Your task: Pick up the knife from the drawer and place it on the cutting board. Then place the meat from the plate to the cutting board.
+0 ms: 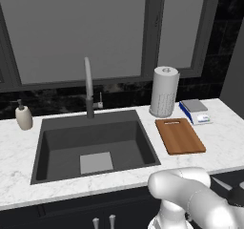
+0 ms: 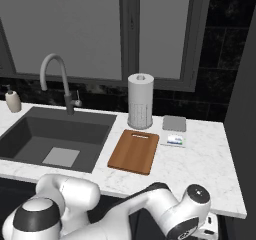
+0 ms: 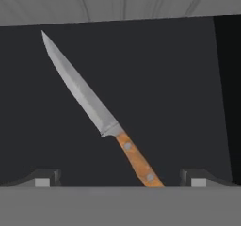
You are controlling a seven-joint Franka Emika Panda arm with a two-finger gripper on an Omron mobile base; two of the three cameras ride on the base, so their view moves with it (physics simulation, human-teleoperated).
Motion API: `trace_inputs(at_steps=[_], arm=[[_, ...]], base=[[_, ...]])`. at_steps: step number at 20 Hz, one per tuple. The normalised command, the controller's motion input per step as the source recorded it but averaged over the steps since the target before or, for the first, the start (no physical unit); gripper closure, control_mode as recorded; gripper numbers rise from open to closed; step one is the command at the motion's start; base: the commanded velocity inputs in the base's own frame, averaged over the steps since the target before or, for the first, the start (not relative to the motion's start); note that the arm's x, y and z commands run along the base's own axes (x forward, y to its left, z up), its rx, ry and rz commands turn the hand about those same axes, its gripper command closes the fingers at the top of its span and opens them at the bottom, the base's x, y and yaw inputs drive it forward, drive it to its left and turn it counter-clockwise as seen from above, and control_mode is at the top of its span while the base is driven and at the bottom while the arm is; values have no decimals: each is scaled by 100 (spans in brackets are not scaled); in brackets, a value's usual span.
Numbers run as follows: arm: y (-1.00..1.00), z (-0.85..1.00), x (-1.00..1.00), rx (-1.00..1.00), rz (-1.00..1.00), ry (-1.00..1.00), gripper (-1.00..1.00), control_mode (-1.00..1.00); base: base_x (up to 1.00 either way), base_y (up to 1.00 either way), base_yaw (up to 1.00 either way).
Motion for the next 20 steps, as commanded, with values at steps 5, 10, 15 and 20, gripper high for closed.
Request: trace_inputs(at_steps=[5, 10, 15, 20], arm=[[-5, -21, 9, 0, 5, 2, -100, -100], [-7, -57, -7, 0, 1, 1, -100, -100], [-1, -52, -9, 0, 0, 0, -100, -100], [0, -32, -8, 0, 0, 0, -100, -100]], base=[[0, 0, 0], [0, 0, 0], [0, 0, 0], [0, 0, 0]])
